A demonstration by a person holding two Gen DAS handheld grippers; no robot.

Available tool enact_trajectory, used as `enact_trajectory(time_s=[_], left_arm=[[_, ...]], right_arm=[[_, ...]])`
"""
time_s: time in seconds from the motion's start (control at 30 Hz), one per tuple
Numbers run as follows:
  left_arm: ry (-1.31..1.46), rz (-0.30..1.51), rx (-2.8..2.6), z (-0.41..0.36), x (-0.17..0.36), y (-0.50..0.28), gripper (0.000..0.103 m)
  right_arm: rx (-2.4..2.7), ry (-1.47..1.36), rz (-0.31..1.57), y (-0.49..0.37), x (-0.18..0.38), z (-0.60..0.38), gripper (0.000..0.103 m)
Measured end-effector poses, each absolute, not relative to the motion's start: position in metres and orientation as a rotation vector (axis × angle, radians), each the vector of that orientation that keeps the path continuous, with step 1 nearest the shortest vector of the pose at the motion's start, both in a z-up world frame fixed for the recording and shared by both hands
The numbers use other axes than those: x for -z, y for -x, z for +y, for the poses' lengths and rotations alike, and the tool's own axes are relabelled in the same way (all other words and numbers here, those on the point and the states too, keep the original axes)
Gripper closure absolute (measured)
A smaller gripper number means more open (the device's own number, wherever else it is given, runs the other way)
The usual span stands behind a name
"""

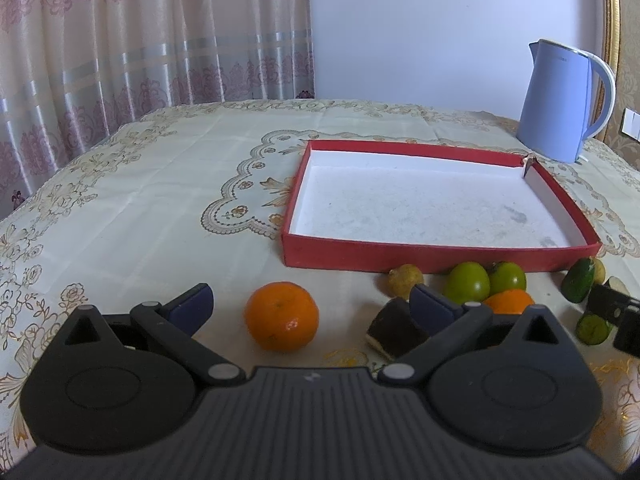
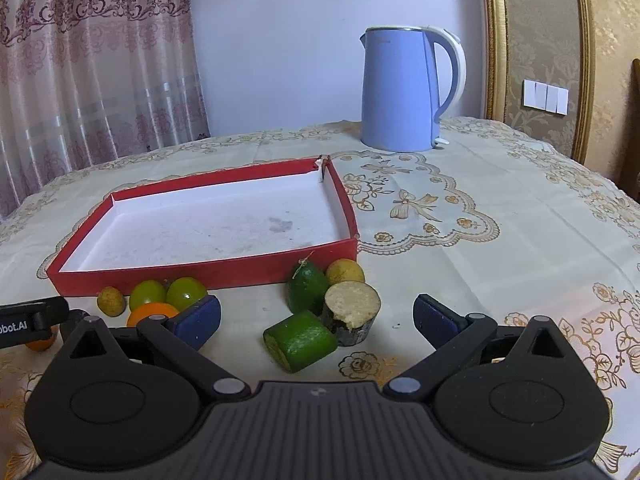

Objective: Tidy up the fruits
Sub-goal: 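Move the left gripper toward the mandarin orange beside the tray, then close the left gripper around the mandarin orange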

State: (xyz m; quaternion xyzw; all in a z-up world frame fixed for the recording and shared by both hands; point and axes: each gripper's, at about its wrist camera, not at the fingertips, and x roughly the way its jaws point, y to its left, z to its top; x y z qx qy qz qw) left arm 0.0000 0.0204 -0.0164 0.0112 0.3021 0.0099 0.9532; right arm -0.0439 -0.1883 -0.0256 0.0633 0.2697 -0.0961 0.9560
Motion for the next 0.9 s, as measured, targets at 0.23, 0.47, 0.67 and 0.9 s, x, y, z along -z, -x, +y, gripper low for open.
enact_trajectory(time_s=[0.23, 0.47, 0.67, 0.9], left_arm=[[-0.053, 0.607, -0.002, 0.021, 0.023, 0.007, 0.000], [-0.037, 0.602, 0.020, 0.019, 0.020, 0.010, 0.000], [-0.075, 0.593, 0.057, 0.014, 0.022, 0.007, 0.000], [-0.086, 0.584, 0.169, 0.012, 0.026, 0.006, 0.000]], right_arm=[[0.195, -0.126, 0.547, 0.044, 0.027, -0.189, 0.000], [0.195, -0.123, 0.552, 0.045, 0.028, -0.190, 0.000], [0.195, -0.126, 0.560, 0.043, 0.030, -0.189, 0.000], [0.198, -0.123, 0.562, 0.042, 0.031, -0.189, 0.000]])
